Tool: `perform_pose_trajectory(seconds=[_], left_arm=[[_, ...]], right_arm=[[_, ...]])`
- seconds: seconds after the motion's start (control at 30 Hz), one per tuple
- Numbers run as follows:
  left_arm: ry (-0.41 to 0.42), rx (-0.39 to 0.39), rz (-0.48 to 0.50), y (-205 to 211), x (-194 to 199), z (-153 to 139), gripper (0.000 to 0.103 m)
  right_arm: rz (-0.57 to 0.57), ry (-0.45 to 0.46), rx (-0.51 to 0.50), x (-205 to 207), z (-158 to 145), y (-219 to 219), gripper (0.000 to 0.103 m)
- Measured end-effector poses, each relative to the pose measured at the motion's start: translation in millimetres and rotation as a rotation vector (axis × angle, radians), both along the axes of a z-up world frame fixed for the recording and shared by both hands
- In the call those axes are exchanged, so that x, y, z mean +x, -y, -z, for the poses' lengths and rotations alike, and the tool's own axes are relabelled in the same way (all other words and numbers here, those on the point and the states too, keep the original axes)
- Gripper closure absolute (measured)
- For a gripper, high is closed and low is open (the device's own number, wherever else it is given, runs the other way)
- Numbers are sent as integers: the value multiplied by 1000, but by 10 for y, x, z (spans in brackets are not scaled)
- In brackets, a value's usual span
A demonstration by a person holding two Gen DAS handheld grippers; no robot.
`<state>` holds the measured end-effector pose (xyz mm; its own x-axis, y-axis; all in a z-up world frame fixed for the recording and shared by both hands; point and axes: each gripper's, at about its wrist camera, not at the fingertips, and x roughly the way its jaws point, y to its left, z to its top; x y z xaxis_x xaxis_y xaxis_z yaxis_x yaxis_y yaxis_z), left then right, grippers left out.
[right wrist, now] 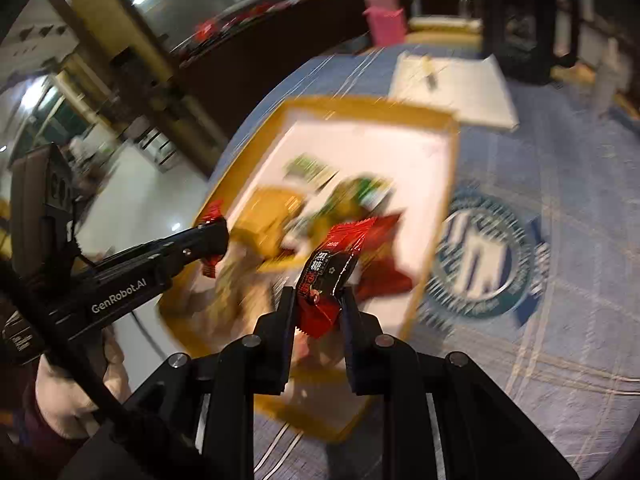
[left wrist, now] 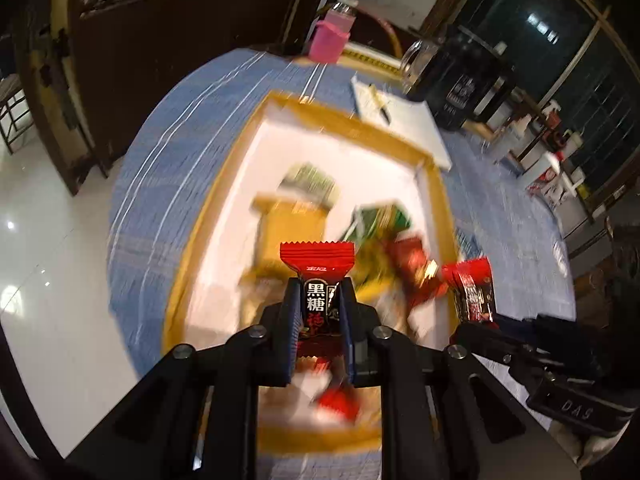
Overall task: Organize snacks
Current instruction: 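Open the right tool to drop its red candy while the left tool holds its candy over the tray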
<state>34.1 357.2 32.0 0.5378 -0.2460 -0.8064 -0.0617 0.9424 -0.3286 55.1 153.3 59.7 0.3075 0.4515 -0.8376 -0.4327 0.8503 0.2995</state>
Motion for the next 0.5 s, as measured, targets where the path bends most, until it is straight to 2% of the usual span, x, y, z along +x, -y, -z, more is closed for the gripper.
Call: perform_pose_trajectory(seconds=[0.17,0.33,0.43,0.5], left_arm=[[-31,4,-37,-85,-219,92,83],[-22,-7,-52,-99,-286,74,83],[-12,-3,-49,-84,-303,58,83],[-10,-1,-45,-74,-306,55,83]], right_arm=[[-153,-86,34,-176,171,-283,83],[-235,-126,19,-165,324,-552,83],[-224,-105,-10,-41,366,-610,84],[-198,-49,-70,65,342,-644,84]])
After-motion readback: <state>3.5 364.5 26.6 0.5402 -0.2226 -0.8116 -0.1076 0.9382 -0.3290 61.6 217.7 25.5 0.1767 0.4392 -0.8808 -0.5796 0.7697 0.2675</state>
